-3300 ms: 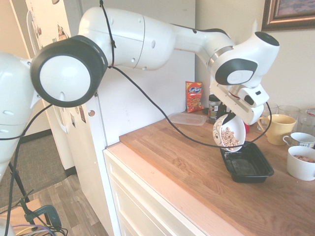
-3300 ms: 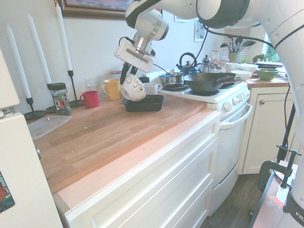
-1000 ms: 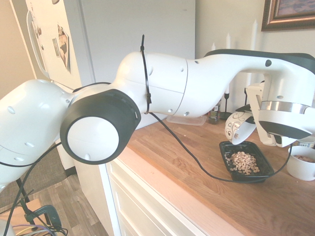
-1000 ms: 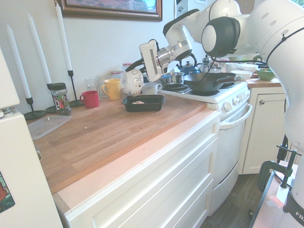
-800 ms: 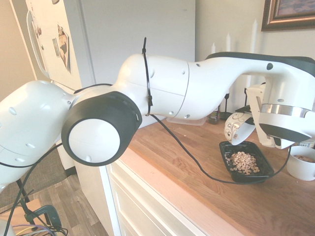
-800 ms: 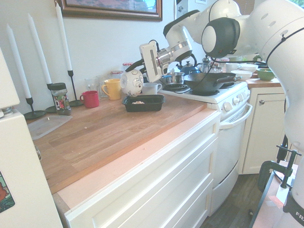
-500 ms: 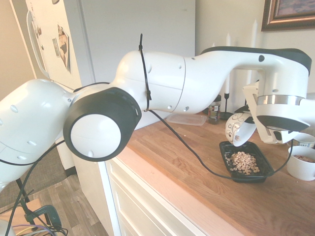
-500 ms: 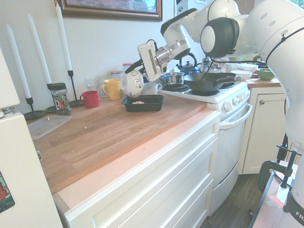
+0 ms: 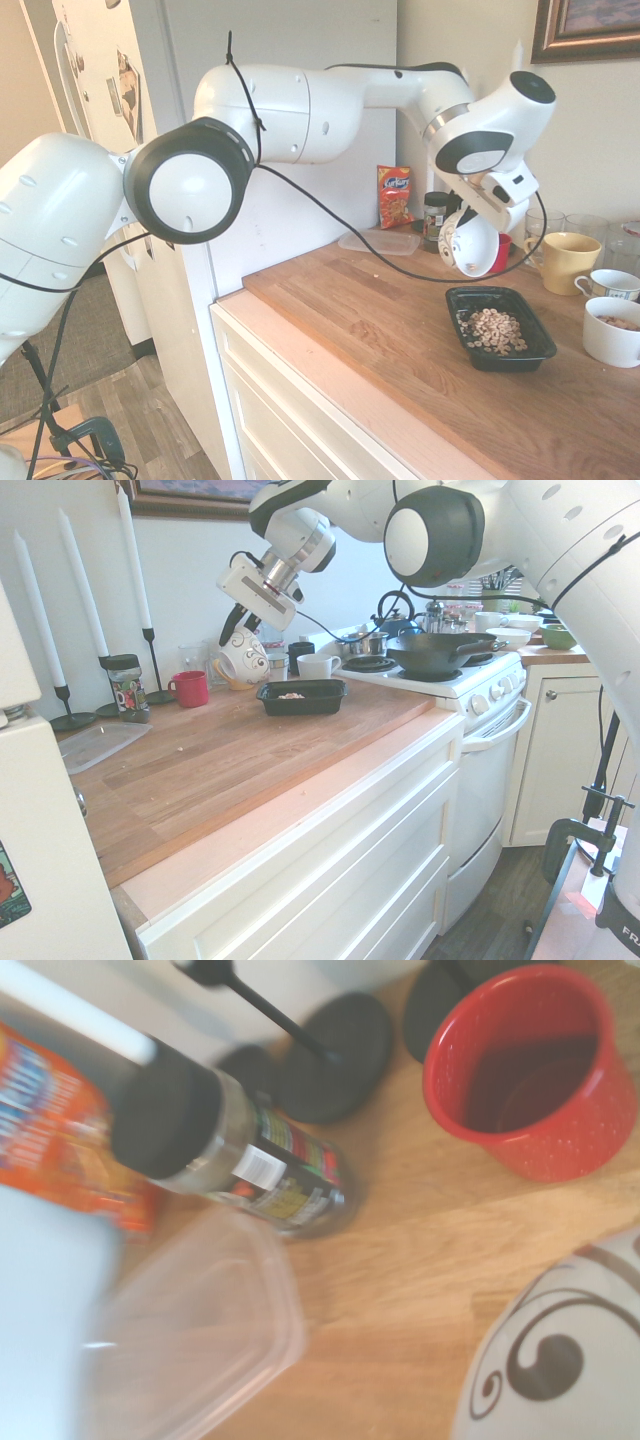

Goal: Pour the cereal into the box

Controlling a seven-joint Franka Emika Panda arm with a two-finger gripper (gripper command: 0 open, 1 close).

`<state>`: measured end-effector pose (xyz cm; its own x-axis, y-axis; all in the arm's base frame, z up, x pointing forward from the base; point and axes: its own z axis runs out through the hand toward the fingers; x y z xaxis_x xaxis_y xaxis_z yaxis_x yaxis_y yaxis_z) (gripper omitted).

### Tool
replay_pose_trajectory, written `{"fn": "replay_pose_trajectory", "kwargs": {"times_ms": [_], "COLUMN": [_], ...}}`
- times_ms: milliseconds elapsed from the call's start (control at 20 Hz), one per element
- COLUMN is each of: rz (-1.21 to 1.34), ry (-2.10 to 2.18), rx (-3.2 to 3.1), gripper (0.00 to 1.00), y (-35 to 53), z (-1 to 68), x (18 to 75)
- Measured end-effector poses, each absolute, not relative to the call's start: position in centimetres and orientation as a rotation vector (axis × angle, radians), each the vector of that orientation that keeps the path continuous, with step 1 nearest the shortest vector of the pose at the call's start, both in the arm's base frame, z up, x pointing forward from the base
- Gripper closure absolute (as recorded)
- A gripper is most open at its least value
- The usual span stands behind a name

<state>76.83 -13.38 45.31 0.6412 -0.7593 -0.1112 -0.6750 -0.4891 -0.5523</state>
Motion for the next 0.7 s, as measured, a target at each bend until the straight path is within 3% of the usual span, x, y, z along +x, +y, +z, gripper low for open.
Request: {"fn": "replay_pose_trajectory", "kwargs": {"times_ms": [400,700], "rz": [-0.501,-0.631], "ry": [1.241,1.314], "rx": [-2.697,-2.926], "gripper": [1.00,1.00], "y": [-3.4,-0.8], "z": [43.0,41.9], "x": [77.3,76.0]}}
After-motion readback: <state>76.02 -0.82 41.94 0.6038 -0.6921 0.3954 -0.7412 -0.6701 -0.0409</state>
